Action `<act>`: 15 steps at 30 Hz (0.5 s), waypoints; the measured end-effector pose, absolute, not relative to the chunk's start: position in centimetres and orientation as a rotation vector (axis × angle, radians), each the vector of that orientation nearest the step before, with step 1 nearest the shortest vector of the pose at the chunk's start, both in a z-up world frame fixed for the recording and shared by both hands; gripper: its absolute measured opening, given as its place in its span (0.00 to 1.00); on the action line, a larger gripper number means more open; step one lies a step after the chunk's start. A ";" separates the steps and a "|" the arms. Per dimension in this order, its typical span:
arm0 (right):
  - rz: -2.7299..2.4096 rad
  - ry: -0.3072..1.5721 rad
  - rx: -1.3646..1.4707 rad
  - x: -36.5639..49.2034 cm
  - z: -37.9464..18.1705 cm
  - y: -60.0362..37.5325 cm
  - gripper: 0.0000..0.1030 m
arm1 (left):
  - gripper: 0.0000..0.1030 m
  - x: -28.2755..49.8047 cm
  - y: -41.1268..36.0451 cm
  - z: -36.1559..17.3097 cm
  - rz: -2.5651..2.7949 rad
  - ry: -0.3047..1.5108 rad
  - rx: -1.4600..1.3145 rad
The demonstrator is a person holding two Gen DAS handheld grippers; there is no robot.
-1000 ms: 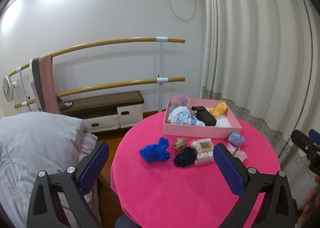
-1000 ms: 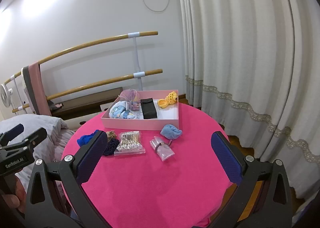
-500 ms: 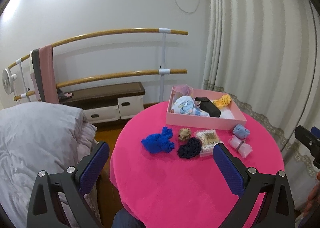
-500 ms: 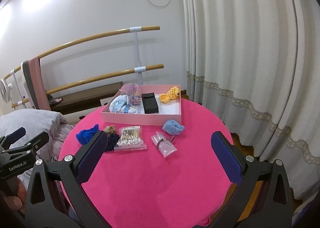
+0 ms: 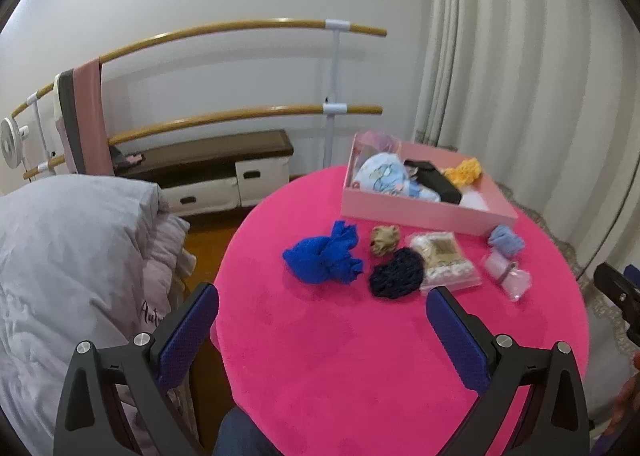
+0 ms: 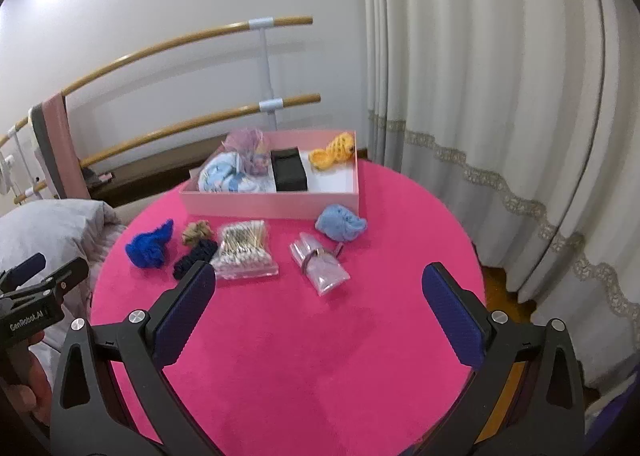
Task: Organize soft objects
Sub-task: 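Move both open tools toward the blue sock and clear strap bag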
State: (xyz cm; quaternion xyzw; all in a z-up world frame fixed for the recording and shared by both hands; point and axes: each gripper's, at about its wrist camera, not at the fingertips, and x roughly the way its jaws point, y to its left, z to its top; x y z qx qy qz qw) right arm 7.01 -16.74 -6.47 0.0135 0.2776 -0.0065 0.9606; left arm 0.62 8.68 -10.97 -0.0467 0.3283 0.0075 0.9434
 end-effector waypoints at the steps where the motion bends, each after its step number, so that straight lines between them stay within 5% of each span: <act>1: -0.014 0.573 0.029 7.4 -6.8 -16.8 1.00 | 1.00 1.3 8.8 -11.4 0.018 0.681 -0.098; 15: -0.023 0.705 0.018 13.7 -11.3 -17.1 1.00 | 1.00 12.1 9.5 -17.1 0.048 0.786 -0.078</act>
